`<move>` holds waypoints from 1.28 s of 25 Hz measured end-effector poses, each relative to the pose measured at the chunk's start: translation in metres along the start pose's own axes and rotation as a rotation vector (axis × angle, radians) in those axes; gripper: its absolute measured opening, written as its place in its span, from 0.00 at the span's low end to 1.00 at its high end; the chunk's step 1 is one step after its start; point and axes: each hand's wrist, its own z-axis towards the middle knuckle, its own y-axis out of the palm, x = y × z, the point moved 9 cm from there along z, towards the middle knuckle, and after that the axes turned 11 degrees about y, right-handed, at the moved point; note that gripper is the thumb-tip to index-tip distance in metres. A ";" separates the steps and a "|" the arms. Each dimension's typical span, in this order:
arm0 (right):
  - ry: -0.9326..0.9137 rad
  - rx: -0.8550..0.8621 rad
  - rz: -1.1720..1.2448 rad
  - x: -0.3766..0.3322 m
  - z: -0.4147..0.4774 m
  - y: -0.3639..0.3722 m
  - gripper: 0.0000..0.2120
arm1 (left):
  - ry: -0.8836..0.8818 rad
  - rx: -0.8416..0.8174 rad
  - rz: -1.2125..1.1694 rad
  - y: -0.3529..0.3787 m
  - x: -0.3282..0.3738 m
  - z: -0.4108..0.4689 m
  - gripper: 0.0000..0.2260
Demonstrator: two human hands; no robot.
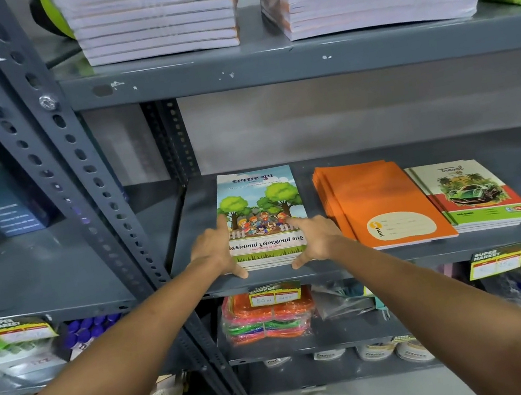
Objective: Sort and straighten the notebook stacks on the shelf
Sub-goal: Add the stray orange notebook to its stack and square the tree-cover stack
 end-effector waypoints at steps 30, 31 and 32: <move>0.050 -0.190 0.046 -0.001 -0.004 0.005 0.63 | 0.039 -0.261 -0.121 0.010 -0.009 0.017 0.65; 0.039 -0.155 0.043 -0.002 -0.002 0.005 0.62 | 0.039 -0.221 -0.084 0.010 -0.008 0.018 0.66; 0.032 -0.129 0.052 -0.001 0.000 0.004 0.59 | 0.040 -0.187 -0.067 0.009 -0.005 0.017 0.66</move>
